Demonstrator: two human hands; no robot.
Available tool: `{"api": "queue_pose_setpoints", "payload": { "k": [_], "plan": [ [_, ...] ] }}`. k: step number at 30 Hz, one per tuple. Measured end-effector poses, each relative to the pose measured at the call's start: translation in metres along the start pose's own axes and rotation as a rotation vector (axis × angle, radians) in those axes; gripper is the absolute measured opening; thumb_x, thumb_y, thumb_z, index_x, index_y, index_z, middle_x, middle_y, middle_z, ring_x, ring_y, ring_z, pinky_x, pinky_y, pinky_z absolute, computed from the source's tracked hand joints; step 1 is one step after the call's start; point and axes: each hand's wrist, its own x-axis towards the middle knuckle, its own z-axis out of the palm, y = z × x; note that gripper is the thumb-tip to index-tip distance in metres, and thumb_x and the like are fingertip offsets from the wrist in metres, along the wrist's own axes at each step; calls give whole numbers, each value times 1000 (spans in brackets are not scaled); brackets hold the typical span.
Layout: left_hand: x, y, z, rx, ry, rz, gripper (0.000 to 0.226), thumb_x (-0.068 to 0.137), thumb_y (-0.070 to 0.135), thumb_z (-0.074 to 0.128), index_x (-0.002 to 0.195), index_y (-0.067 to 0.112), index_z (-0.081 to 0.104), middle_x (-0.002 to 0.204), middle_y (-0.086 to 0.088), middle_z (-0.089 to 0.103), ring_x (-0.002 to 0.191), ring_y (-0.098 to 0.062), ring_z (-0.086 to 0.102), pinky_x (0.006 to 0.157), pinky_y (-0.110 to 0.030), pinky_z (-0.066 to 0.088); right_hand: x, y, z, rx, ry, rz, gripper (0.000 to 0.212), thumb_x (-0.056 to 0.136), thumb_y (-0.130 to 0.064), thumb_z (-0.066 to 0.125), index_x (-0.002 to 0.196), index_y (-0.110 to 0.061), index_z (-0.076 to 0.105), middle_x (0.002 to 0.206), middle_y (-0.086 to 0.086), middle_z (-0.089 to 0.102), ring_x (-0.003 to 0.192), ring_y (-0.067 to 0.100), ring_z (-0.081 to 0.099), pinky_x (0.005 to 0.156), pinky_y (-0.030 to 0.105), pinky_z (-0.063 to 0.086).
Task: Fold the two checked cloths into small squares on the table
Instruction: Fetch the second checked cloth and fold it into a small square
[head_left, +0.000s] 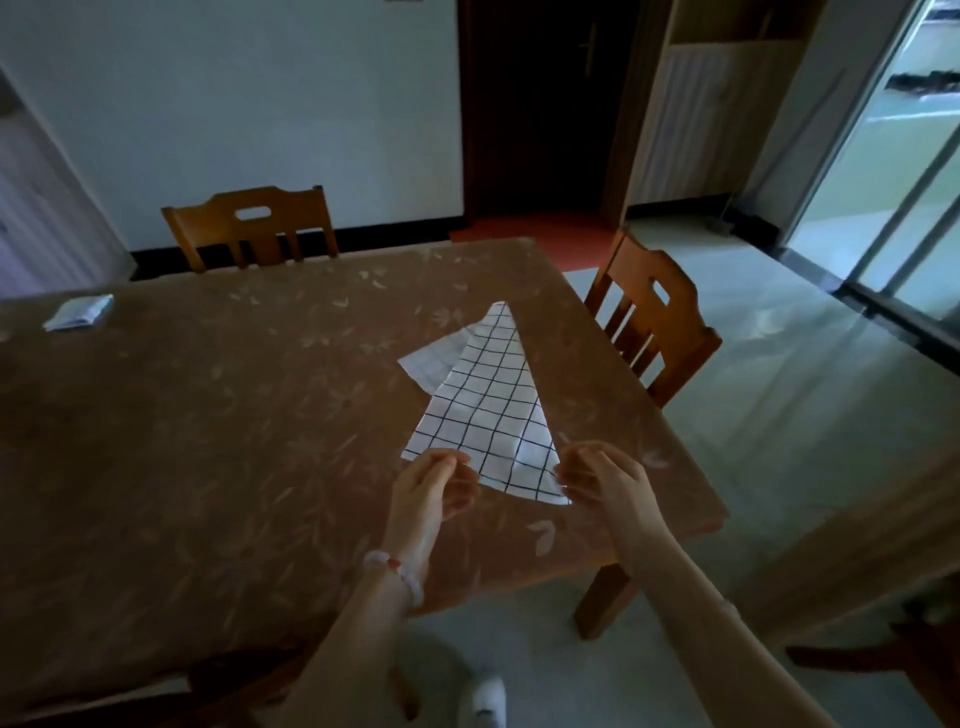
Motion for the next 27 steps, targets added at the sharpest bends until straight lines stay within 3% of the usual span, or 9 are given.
{"api": "queue_pose_setpoints", "payload": {
  "k": [6, 11, 15, 19, 23, 26, 27],
  "plan": [
    [59, 2, -4, -36, 33, 9, 22, 94, 6, 43, 80, 6, 60, 63, 0, 66, 63, -17, 63, 67, -31, 50, 67, 0, 23, -52, -69, 39, 24, 91, -4, 46, 78, -7, 66, 67, 7, 66, 70, 21, 62, 67, 30, 48],
    [108, 5, -14, -28, 76, -7, 23, 94, 4, 43, 79, 8, 60, 65, 0, 66, 65, -17, 63, 65, -28, 49, 119, 5, 43, -136, -89, 62, 23, 91, -4, 48, 78, -9, 66, 70, 7, 68, 77, 24, 64, 78, 37, 50],
    [139, -2, -25, 10, 74, -38, 19, 93, 2, 43, 84, 3, 59, 76, -8, 64, 71, -19, 61, 68, -28, 49, 150, 19, 53, -223, -92, 96, 22, 92, -7, 47, 79, -8, 66, 73, 9, 67, 75, 21, 64, 70, 29, 50],
    [159, -19, -36, 72, 94, -105, 20, 95, 6, 42, 84, 5, 60, 80, -8, 64, 73, -17, 61, 68, -26, 48, 174, 36, 56, -308, -103, 107, 23, 92, -5, 46, 81, -9, 66, 76, 10, 66, 76, 21, 63, 70, 28, 49],
    [170, -38, -48, 258, 131, -112, 20, 95, 14, 42, 88, 11, 60, 87, -4, 64, 85, -17, 60, 76, -26, 47, 201, 55, 52, -510, -132, 88, 19, 92, -10, 47, 92, -17, 65, 85, 2, 68, 85, 20, 64, 73, 29, 50],
    [177, -57, -55, 540, 162, -79, 20, 95, 24, 42, 95, 20, 61, 97, 5, 64, 93, -9, 58, 77, -22, 43, 211, 62, 41, -734, -166, -8, 20, 93, -15, 47, 106, -20, 62, 100, -5, 66, 71, 6, 58, 62, 16, 44],
    [180, -63, -56, 663, 163, -50, 20, 95, 25, 41, 99, 21, 60, 101, 7, 62, 96, -9, 57, 75, -19, 40, 213, 62, 37, -801, -180, -42, 22, 93, -16, 48, 111, -21, 60, 107, -4, 64, 78, 5, 58, 66, 16, 43]
  ]
}}
